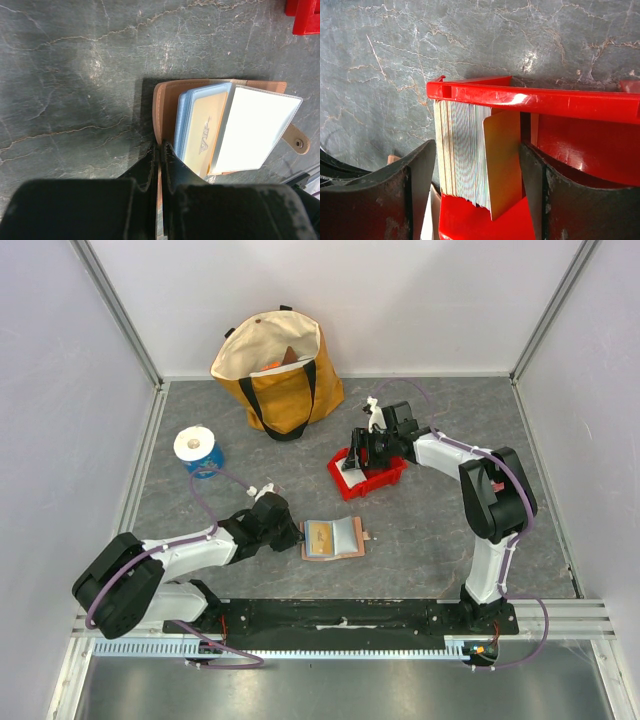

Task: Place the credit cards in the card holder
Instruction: Pick up the credit card from the storage box.

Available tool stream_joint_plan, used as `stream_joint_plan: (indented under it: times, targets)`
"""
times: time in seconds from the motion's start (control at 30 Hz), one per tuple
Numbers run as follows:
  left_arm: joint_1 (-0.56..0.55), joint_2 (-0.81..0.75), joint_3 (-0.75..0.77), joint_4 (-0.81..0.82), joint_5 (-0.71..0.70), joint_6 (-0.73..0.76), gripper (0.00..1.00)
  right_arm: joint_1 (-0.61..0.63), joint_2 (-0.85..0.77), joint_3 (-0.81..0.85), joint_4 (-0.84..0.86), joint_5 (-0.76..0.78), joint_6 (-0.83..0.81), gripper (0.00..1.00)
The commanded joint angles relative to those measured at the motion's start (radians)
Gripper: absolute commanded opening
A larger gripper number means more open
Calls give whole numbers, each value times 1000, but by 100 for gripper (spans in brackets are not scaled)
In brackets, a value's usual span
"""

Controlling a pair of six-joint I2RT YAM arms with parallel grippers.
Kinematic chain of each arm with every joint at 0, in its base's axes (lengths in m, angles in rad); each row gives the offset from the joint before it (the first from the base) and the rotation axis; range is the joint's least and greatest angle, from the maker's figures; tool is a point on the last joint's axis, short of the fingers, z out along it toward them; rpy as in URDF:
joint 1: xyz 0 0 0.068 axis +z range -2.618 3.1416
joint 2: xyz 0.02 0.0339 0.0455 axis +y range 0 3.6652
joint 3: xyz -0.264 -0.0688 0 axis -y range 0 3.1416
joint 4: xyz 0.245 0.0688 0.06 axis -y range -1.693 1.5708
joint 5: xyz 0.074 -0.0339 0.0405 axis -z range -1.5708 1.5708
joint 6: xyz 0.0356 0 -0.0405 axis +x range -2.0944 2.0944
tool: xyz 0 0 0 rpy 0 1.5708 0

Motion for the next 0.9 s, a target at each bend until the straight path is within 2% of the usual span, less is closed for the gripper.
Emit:
stream_joint_plan:
  times: [0.0,0.57,0.7,0.87]
  targets:
    - [4,8,27,18,-5,38,2,-2,-32,37,2,-27,-6,72]
    - [3,20,21,23,7,35,2,-18,-66,37,-9,-13,-5,49]
    - [4,21,16,52,9,35,2,-21,-72,39,-11,-15,-5,46]
    - [4,26,16,53,12,34,2,-30,-72,39,-12,-19,-6,37]
